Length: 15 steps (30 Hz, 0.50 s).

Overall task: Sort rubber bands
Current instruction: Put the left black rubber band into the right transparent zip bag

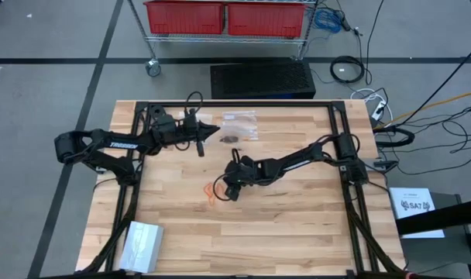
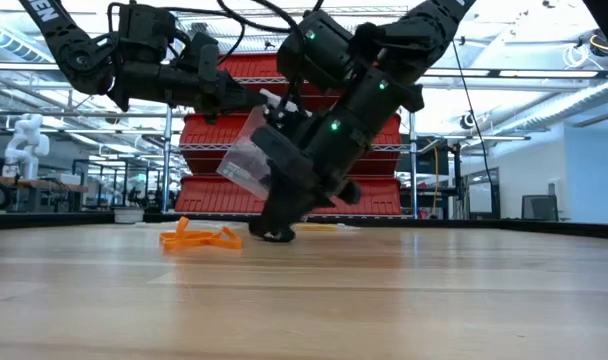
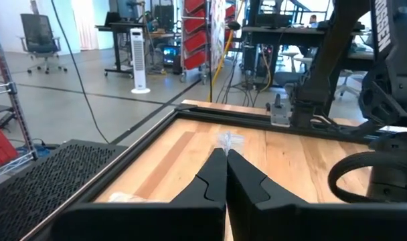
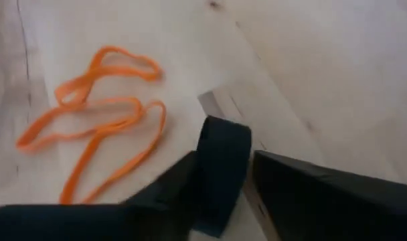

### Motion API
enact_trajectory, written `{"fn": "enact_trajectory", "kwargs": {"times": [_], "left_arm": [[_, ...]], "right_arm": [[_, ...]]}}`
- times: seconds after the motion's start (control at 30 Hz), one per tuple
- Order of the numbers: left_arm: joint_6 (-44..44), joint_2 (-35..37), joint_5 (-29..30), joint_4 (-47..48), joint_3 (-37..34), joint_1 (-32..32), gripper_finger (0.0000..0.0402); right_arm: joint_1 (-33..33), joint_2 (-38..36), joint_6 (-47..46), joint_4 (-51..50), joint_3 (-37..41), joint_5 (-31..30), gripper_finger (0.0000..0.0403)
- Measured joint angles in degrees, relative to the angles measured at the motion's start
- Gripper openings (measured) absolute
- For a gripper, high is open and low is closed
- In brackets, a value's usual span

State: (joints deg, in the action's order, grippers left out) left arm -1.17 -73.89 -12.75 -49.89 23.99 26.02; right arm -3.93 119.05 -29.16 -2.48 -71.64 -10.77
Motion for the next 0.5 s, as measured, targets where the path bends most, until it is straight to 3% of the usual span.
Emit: {"fn": "enact_trajectory", "kwargs": {"times": [0.17,0.37,0.5], "left_arm": [[0.03,0.00,0.00,-0.13,0.00,-0.29,0.0000],[0.04,0.00,0.00,-0.11,0.00,-0.29,0.0000],[0.05,0.00,0.00,-0.02,0.00,-0.29,0.0000]], "right_arm": [[-0.06,-3.14,4.01,-1.35,0.02,-0.28,0.0020],[0.33,-12.88,11.56,-3.50,0.02,-2.85,0.0009],[0.66,-20.35,17.66,-6.90,0.00,-12.74,0.0003]]}}
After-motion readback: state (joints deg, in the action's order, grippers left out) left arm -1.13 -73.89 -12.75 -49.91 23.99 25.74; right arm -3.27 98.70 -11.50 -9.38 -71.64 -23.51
